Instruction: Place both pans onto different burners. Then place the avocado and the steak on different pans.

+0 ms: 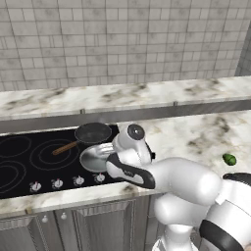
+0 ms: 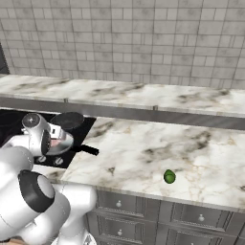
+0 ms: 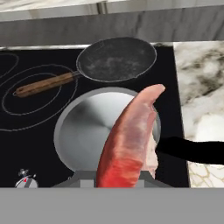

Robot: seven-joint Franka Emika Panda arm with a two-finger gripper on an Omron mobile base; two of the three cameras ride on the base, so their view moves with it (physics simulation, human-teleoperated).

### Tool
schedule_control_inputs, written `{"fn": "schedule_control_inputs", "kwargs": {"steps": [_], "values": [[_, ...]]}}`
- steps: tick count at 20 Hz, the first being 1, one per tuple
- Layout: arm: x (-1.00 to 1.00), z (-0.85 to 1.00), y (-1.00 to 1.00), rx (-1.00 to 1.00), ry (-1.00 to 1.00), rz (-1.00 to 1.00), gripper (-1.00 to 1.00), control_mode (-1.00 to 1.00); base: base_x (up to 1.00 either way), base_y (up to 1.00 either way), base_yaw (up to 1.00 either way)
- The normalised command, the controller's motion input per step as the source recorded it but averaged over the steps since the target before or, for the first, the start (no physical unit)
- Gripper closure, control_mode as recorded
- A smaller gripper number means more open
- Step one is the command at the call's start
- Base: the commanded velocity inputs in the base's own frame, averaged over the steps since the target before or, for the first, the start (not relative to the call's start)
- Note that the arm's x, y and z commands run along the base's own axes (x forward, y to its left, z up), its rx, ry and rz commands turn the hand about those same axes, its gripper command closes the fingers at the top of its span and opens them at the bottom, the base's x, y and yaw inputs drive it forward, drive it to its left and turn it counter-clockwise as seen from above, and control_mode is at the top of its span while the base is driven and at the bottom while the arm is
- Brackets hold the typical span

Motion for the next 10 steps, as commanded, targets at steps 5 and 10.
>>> {"fn": "schedule_control_inputs", "kwargs": {"steps": [5,10], "values": [[-0.02,-0.12,0.08,0.0,0.0,-0.01,1.0,-1.0,0.0,0.0,0.0],[0.05,-0.41,0.02,0.0,0.0,-0.02,1.0,-1.0,0.0,0.0,0.0]]}}
